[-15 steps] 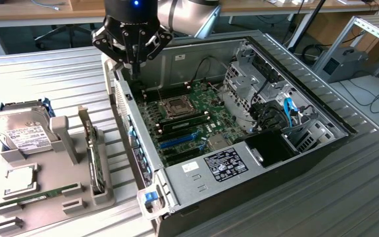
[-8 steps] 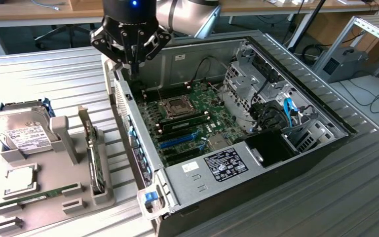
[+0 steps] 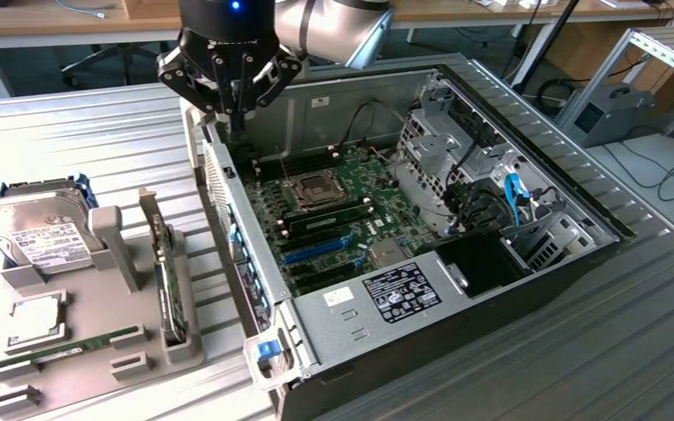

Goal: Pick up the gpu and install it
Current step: 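Reach for the gpu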

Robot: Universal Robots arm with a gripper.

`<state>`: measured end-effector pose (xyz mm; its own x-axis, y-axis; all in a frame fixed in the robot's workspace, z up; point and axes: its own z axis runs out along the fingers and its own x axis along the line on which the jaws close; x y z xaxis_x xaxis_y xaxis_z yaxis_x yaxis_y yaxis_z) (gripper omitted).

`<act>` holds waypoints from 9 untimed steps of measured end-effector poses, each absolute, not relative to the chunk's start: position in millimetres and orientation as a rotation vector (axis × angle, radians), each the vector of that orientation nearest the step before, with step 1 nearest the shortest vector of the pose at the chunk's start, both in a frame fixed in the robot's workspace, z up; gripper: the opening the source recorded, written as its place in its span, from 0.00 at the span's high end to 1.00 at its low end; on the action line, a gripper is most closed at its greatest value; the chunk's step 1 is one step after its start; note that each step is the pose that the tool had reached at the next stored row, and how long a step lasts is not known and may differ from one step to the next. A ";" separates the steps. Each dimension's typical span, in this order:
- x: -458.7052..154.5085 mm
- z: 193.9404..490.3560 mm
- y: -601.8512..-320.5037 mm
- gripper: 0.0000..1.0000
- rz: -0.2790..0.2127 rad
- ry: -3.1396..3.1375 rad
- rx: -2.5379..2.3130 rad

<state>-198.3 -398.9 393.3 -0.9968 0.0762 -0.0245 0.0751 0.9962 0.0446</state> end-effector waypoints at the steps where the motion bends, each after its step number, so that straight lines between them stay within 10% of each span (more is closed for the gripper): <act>1: -198.6 393.3 -398.9 0.89 0.068 3.112 0.118; 9: -201.2 393.3 -398.9 0.89 0.068 3.112 0.118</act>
